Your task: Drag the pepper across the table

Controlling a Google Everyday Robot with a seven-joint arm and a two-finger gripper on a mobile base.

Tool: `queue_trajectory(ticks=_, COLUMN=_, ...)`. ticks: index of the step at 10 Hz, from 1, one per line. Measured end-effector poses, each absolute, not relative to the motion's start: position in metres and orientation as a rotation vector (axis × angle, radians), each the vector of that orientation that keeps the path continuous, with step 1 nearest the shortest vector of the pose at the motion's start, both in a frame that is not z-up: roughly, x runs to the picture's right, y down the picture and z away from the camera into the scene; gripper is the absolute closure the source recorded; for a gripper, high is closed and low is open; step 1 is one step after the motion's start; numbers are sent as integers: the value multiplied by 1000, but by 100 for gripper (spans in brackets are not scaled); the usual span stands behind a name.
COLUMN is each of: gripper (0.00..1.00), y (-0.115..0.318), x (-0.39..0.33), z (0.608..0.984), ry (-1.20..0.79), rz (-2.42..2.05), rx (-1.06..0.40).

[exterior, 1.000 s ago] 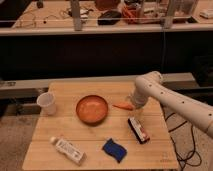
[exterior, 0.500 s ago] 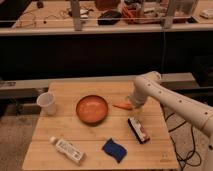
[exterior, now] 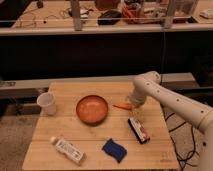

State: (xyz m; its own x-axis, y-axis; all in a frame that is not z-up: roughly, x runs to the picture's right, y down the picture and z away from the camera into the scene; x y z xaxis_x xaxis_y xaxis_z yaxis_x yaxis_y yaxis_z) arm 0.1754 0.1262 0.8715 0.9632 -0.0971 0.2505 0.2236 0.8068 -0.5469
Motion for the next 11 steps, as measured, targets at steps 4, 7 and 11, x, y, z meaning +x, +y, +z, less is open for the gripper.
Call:
queue_trajectory(ticks=4, gripper=20, y=130, x=175, z=874, ry=-214, rz=-169, rx=-618)
queue_trajectory(ticks=7, gripper=20, y=134, x=175, z=876, ry=-213, rz=-165, rx=-625)
queue_trajectory(ticks=11, gripper=20, y=138, x=175, z=879, ry=-213, rz=-156, rx=-629)
